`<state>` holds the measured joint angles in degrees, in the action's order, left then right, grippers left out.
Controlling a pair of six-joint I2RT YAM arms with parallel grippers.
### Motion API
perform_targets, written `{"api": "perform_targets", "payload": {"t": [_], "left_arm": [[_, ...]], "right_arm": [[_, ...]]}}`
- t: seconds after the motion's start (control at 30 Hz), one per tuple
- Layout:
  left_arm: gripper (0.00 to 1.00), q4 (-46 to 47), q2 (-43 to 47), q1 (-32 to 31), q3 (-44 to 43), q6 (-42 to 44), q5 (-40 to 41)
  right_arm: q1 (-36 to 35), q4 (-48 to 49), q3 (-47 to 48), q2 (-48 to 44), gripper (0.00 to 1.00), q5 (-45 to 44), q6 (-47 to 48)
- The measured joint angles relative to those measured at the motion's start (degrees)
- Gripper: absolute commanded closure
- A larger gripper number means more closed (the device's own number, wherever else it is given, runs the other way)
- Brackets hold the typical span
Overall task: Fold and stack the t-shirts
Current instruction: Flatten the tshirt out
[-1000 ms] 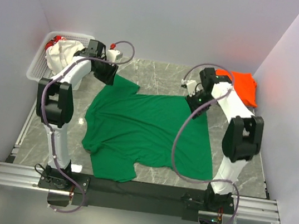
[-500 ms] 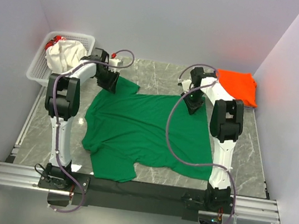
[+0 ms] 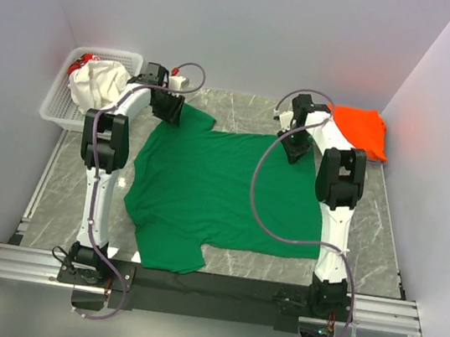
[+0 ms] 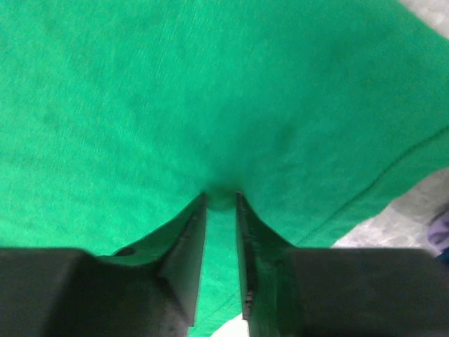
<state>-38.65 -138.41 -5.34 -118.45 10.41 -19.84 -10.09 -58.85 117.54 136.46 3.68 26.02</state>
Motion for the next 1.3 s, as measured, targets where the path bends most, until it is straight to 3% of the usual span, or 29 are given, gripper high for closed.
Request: {"api": "perform_targets", "payload": {"t": [0.13,0.2,0.5,0.73,1.13,1.3], "left_arm": [[0.42,2.75,0.02,0.02,0.33,-0.39,-1.88],[0.40,4.52,0.09,0.02,0.59,-1.09,-2.82],[0.35,12.44,0.79,0.02,0.57,-4.44,-6.08],[0.34,14.69,0.79,0.02,0.61,-5.62,-6.34],[0.33,15.74,0.79,0.02,0.35,-6.86,-6.25],[0.33,15.93,0.79,0.02,-1.03,-7.21,-6.03]], "right_arm": [[0.74,3.15,-3.85,-3.45,0.61,1.14,-0.24],[1.31,4.79,-3.98,-4.52,0.52,1.51,-0.81],[3.85,8.33,8.37,-1.99,0.49,-0.11,-2.62],[5.66,10.71,9.38,1.88,0.46,-2.40,-4.15],[6.27,10.38,13.64,8.39,0.59,-5.75,-2.54],[6.25,7.78,17.90,10.86,0.86,-4.90,-1.07]]}}
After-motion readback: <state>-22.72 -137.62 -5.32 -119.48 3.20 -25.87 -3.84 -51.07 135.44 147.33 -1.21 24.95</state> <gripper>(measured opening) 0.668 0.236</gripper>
